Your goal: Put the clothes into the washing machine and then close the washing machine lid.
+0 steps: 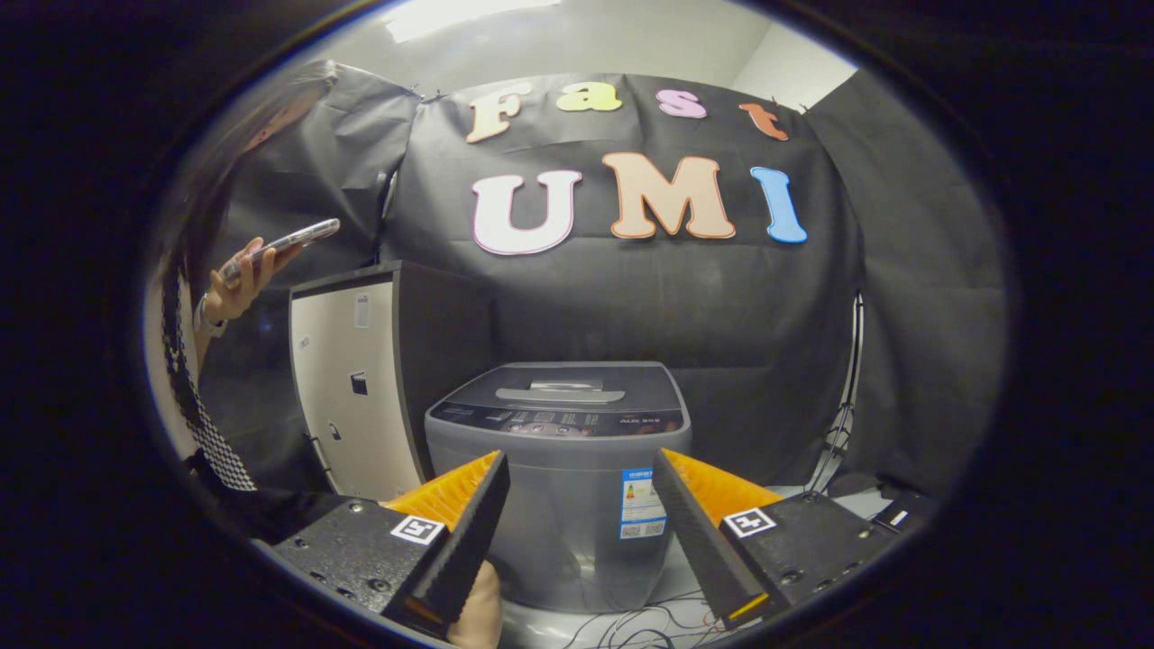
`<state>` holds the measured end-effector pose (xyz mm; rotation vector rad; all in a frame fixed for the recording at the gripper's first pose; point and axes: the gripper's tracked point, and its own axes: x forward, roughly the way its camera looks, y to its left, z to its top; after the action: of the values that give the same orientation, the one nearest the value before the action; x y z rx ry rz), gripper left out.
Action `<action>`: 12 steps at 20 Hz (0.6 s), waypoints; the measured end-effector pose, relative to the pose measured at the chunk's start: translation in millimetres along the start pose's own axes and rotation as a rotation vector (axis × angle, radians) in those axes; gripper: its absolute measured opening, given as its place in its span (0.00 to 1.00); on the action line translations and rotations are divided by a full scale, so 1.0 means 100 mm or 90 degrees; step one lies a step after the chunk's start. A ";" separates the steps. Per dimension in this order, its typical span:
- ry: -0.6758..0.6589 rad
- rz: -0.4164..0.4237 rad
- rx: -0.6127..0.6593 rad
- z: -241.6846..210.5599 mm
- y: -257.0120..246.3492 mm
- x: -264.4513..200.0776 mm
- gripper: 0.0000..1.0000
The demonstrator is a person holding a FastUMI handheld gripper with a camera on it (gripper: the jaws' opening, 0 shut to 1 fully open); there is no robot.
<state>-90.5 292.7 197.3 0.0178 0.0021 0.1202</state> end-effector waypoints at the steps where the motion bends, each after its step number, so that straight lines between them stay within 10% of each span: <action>1: 0.000 0.000 0.000 0.00 0.00 0.00 0.97; 12: 0.000 0.000 0.000 0.00 0.00 -0.01 0.97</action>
<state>-91.3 292.8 197.1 0.0177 0.0017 0.1198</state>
